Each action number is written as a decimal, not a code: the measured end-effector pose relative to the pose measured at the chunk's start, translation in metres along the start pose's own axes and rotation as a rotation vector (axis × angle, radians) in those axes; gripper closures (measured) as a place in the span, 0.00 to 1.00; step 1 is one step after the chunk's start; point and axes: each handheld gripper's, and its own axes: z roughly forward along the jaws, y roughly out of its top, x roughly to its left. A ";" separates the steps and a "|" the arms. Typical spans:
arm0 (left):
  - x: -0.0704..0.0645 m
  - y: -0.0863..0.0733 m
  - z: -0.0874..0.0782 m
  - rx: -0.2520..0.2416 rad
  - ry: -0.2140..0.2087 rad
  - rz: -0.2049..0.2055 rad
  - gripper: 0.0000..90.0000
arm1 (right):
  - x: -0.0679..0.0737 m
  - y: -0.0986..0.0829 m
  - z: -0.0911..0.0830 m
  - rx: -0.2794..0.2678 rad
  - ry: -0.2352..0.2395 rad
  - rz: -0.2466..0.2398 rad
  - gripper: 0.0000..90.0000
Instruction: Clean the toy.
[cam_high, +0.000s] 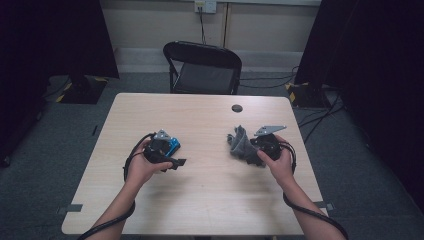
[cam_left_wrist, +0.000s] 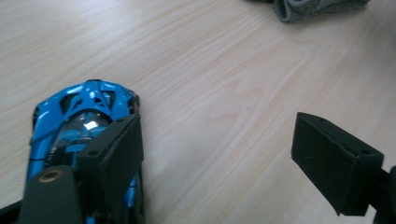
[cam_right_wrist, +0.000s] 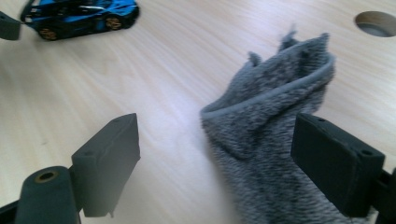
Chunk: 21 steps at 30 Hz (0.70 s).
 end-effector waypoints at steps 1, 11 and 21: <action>-0.001 -0.001 0.000 0.000 -0.005 0.008 0.18 | 0.002 -0.001 -0.001 0.001 0.009 -0.001 0.17; -0.019 -0.011 0.003 -0.002 -0.063 0.029 0.18 | 0.024 -0.007 -0.004 0.013 0.059 -0.033 0.17; -0.033 -0.025 0.011 0.017 -0.100 0.060 0.18 | 0.042 -0.018 0.001 0.028 0.110 -0.056 0.17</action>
